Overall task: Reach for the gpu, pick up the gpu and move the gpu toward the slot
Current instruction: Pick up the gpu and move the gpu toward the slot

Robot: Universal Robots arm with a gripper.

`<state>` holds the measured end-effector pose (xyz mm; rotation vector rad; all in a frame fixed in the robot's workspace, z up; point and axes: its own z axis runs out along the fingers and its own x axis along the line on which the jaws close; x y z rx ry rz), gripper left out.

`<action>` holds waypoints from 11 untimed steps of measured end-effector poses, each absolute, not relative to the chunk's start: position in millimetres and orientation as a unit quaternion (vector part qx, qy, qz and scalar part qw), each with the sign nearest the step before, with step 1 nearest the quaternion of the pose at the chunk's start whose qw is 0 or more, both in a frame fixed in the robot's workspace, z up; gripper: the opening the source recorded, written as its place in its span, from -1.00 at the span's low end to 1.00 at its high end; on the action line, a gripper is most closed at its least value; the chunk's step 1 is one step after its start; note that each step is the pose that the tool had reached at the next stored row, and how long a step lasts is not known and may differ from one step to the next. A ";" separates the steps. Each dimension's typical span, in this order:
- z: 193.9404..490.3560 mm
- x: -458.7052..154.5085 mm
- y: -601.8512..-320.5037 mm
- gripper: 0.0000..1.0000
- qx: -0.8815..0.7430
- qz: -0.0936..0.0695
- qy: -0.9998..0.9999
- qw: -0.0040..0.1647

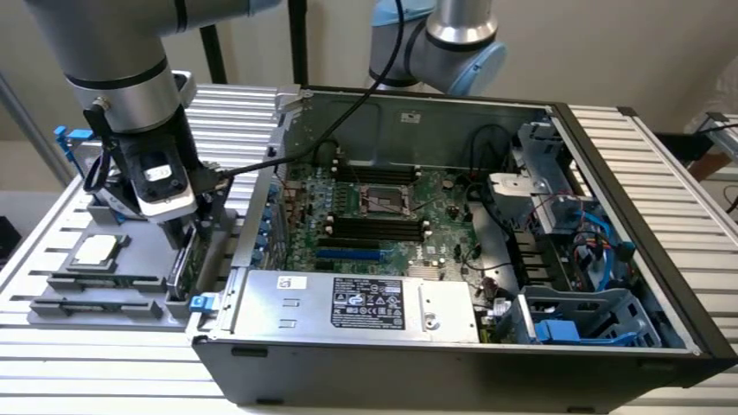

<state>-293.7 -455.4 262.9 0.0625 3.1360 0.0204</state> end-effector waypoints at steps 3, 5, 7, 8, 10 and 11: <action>258.3 -293.7 -455.2 -0.16 0.020 0.006 1.000 0.001; 256.3 -293.6 -454.6 -0.16 0.020 0.006 1.000 -0.001; 254.9 -293.7 -453.7 -0.16 0.020 0.006 1.000 -0.004; 254.1 -293.7 -453.0 -0.16 0.020 0.006 1.000 -0.005; 252.4 -293.6 -451.8 -0.16 0.020 0.006 1.000 -0.008; 251.5 -293.6 -451.3 -0.16 0.020 0.006 1.000 -0.009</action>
